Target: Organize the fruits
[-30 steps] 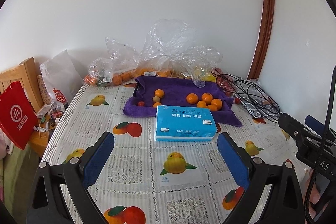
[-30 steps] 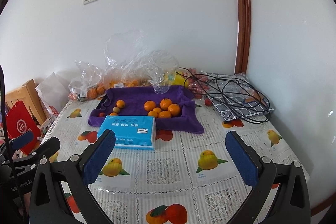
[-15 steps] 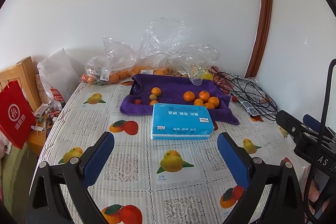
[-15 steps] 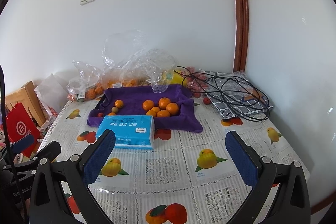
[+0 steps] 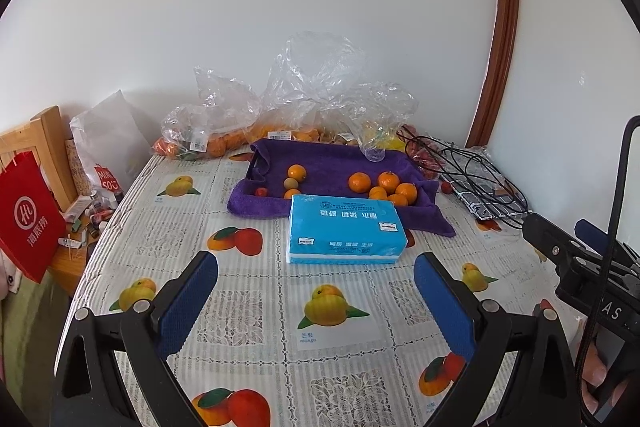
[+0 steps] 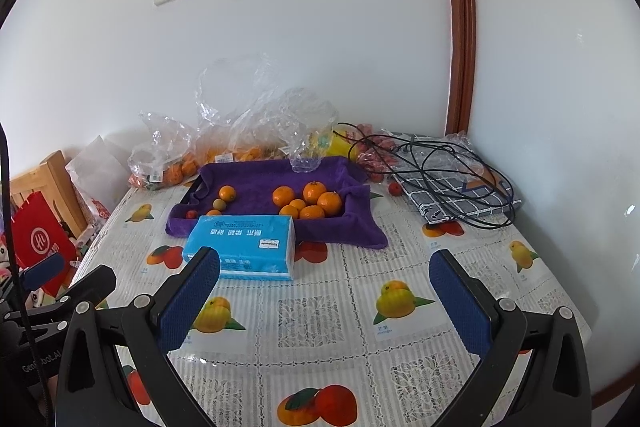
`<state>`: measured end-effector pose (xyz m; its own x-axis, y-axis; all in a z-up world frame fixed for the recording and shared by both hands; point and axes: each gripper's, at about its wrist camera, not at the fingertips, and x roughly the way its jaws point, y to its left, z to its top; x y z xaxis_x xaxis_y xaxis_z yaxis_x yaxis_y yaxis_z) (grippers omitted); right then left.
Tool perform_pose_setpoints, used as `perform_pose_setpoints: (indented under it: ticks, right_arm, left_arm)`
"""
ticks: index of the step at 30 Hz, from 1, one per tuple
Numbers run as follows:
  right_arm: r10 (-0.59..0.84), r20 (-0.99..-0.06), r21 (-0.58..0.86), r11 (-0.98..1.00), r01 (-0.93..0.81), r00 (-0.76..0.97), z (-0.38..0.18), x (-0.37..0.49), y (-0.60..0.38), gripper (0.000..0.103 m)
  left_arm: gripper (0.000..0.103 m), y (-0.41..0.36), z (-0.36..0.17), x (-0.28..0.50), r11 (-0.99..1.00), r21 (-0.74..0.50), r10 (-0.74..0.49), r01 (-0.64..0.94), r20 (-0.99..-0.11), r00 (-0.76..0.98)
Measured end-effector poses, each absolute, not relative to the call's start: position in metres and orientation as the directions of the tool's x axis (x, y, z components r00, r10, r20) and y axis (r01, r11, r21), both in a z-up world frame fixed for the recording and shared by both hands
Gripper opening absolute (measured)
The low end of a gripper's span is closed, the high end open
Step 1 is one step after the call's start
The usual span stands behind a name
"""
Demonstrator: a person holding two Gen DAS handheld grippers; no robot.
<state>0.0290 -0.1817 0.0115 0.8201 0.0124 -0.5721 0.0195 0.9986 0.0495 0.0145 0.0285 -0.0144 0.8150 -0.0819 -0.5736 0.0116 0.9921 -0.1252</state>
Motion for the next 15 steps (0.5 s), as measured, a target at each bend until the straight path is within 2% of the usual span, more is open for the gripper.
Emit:
perform_pose_setpoints:
  ticks: [15]
  right_arm:
    - [0.018,-0.569,0.059,0.998,0.019,0.822,0.0127,0.0273,-0.1847,0.103]
  left_arm:
    - [0.099,0.0259,-0.0155,0.0127,0.991,-0.129,-0.092,0.021,-0.571,0.816]
